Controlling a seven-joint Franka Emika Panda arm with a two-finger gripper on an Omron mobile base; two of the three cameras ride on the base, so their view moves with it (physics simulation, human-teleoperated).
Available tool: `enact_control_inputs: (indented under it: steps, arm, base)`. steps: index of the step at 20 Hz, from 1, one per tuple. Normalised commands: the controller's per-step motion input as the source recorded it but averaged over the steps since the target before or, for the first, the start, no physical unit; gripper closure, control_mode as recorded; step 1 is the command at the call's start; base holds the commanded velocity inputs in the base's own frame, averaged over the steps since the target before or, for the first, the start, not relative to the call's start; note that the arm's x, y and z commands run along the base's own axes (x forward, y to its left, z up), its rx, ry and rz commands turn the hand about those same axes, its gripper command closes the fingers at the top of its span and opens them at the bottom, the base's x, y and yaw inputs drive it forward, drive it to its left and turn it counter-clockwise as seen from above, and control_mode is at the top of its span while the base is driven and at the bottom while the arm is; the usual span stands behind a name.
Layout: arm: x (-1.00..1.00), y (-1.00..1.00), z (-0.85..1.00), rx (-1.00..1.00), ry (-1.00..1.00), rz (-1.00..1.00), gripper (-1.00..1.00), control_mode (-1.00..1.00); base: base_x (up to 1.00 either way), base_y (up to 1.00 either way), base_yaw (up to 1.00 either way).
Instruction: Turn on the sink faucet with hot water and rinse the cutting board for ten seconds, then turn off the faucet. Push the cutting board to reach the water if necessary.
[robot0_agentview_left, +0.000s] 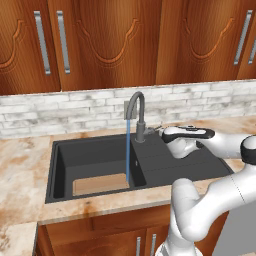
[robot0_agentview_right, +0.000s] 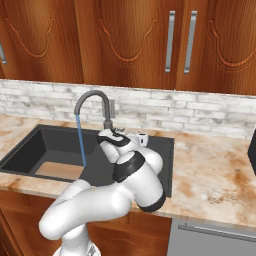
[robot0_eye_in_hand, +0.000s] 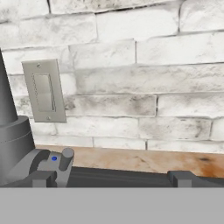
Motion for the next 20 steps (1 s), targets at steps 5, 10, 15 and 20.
enact_control_inputs:
  steps: [5,10,15,20]
  arm:
    - [0.0,0.0,0.0,0.0,0.0,0.0,-1.0,-1.0]
    - [0.0,0.0,0.0,0.0,0.0,0.0,-1.0,-1.0]
    - [0.0,0.0,0.0,0.0,0.0,0.0,-1.0,-1.0]
    - [0.0,0.0,0.0,0.0,0.0,0.0,-1.0,-1.0]
  base:
    - [0.0,0.0,0.0]
    - [0.0,0.0,0.0]
    - [0.0,0.0,0.0]
    - [0.0,0.0,0.0]
